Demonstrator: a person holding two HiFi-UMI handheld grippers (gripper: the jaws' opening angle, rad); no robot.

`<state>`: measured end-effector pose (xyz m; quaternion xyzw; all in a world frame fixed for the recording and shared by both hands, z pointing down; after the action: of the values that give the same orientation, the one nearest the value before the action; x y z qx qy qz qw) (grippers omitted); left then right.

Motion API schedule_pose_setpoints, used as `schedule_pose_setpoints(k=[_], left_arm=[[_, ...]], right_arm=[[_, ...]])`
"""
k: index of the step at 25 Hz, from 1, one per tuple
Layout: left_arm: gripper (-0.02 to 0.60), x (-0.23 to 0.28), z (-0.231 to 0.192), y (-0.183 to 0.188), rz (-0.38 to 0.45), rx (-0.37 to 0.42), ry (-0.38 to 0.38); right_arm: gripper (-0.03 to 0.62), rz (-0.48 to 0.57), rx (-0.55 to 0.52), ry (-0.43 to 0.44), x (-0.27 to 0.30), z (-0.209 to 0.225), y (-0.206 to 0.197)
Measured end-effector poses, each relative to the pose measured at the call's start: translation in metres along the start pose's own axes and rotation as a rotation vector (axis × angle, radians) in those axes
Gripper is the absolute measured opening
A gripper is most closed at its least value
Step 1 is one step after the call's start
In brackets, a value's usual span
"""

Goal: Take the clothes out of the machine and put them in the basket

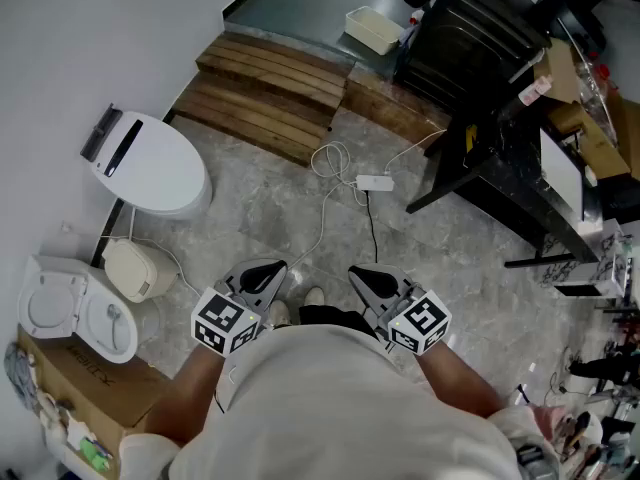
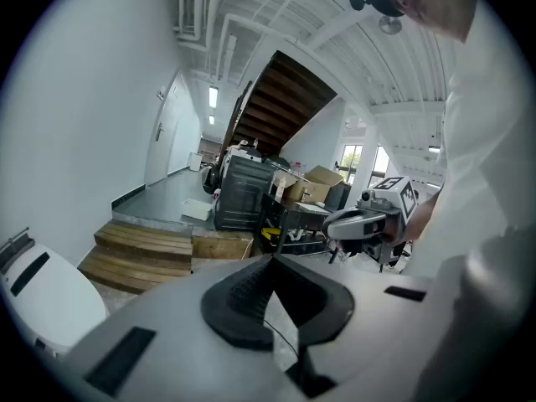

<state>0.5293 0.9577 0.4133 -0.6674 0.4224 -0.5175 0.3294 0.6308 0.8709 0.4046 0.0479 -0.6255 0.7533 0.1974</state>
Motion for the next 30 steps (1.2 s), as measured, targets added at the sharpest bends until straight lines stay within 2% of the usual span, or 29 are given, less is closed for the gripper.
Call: schedule_pose_setpoints(k=[4, 9, 15, 16, 18, 19, 21, 23, 30], left_arm=[[-0.002, 0.02, 0.008, 0.025, 0.02, 0.011, 0.001], [-0.002, 0.046, 0.009, 0.053, -0.006, 0.08, -0.003], [-0.002, 0.076, -0.001, 0.073, 0.014, 0.105, 0.023], [0.009, 0.078, -0.003, 0.077, 0.019, 0.101, 0.022], [0.143, 0.083, -0.012, 0.085, 0.026, 0.11, 0.011], [0.192, 0.089, -0.02, 0.09, 0.028, 0.12, 0.003], [0.195, 0.103, -0.043, 0.095, 0.026, 0.129, -0.016], [0.23, 0.116, -0.074, 0.101, 0.029, 0.12, -0.03], [0.235, 0.152, -0.214, 0.161, 0.087, 0.128, -0.086]], right_arm=[[0.002, 0.015, 0.004, 0.017, -0.001, 0.014, 0.011], [0.002, 0.043, 0.025, 0.031, -0.002, 0.041, 0.014], [0.003, 0.074, 0.074, 0.032, 0.0, 0.07, 0.003], [0.003, 0.077, 0.087, 0.029, 0.002, 0.071, 0.002], [0.009, 0.075, 0.1, 0.02, 0.008, 0.076, 0.003], [0.015, 0.069, 0.098, 0.016, 0.014, 0.08, 0.004], [0.015, 0.047, 0.099, 0.007, 0.03, 0.092, 0.002], [0.015, 0.03, 0.112, -0.012, 0.051, 0.106, 0.001], [0.049, 0.003, 0.14, -0.114, 0.161, 0.176, 0.047]])
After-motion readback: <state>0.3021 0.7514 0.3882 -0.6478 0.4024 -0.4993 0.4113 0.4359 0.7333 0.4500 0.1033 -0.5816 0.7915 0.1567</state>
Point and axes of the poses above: the fingertips, and each gripper's own axes: x forward along the fingers, z to its right, y out of its top, the point moved 1 cm from there along -x, backward along the fingers, and after that the axes turned 2 degrees about y, right-handed, at the moved point
